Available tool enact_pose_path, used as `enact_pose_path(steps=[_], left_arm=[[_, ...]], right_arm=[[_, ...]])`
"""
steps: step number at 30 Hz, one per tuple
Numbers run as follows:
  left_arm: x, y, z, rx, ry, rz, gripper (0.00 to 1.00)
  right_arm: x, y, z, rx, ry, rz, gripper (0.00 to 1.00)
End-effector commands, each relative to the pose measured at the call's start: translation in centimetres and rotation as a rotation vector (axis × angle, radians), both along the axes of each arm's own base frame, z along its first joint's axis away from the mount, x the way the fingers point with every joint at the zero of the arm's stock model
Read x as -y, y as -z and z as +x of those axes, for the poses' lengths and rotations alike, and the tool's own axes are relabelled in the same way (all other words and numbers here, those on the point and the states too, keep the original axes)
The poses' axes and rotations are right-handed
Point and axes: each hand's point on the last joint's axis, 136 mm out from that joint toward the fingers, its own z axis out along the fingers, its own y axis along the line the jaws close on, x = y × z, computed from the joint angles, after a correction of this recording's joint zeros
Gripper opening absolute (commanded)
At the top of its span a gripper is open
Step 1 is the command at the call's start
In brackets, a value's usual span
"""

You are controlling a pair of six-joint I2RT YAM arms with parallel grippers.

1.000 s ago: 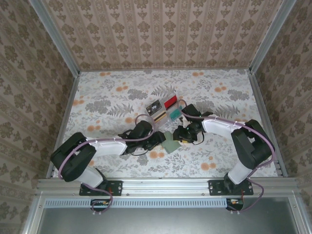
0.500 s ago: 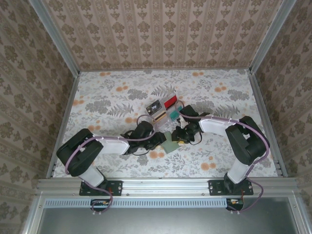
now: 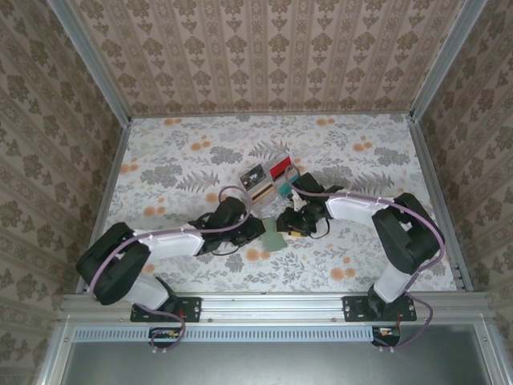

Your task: Take the credit cards out of the card holder

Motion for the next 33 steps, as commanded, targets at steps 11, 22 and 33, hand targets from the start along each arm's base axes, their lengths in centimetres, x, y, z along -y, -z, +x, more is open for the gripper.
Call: enact_pose_path(steps=[11, 22, 33], left_arm=[[-6.1, -6.2, -0.9, 0.048, 0.164, 0.64, 0.17], [-2.9, -4.9, 0.6, 0.06, 0.298, 1.068, 0.2], [3.6, -1.0, 0.7, 0.032, 0.395, 0.956, 0.38]], right_arm=[[10.1, -6.4, 3.9, 0.271, 0.315, -0.23, 0.88], [17.4, -5.7, 1.8, 0.281, 0.549, -0.294, 0.97], [22.4, -4.7, -0.7, 0.24, 0.647, -0.459, 0.97]])
